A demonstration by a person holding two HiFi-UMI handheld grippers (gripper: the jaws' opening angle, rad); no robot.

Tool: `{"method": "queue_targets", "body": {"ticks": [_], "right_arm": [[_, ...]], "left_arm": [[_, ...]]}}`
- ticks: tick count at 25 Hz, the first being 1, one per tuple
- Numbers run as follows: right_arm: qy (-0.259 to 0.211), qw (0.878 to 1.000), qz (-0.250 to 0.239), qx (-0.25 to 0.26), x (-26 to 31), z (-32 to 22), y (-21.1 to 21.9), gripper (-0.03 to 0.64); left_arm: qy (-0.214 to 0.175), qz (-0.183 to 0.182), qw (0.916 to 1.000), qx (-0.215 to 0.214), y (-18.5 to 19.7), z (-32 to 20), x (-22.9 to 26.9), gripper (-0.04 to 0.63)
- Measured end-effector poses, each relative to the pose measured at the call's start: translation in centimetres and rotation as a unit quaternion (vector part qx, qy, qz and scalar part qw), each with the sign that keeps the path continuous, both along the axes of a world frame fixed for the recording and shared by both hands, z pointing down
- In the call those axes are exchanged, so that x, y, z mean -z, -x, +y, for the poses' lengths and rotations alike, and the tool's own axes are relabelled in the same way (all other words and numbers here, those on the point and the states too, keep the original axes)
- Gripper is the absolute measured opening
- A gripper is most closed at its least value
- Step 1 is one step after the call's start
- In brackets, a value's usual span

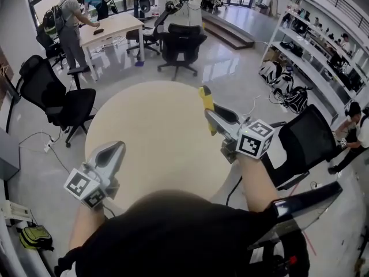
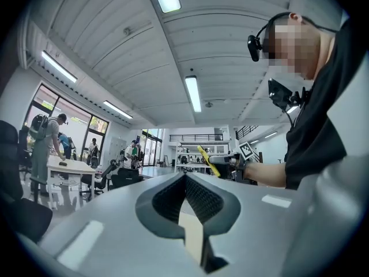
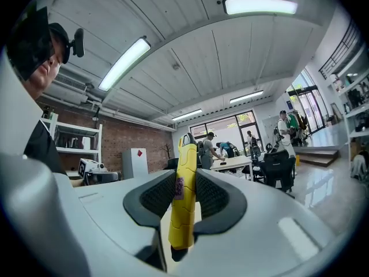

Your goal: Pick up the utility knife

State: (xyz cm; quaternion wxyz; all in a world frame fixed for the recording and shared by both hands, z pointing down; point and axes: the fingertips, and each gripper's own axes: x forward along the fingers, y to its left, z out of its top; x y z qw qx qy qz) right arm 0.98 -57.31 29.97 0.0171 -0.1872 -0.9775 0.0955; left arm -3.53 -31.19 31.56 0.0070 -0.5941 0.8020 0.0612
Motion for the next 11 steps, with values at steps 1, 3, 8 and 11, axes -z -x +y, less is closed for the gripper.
{"method": "queue_targets", "body": {"ticks": [1, 3, 8, 11], "right_arm": [[0.000, 1.000, 0.000, 0.001, 0.01, 0.01, 0.04, 0.121], [-0.003, 1.000, 0.000, 0.004, 0.06, 0.03, 0.14, 0.121], [-0.007, 1.000, 0.004, 0.008, 0.02, -0.04, 0.23, 0.121], [-0.003, 1.000, 0.004, 0.008, -0.10, -0.16, 0.35, 0.121]], "left_arm": [[0.000, 0.000, 1.0000, 0.000, -0.04, -0.01, 0.00, 0.000], [0.000, 0.000, 1.0000, 0.000, -0.07, -0.05, 0.05, 0.000], [-0.001, 0.003, 1.0000, 0.002, -0.08, -0.21, -0.07, 0.000], [-0.003, 0.005, 1.0000, 0.005, -0.06, -0.21, -0.28, 0.000]]}}
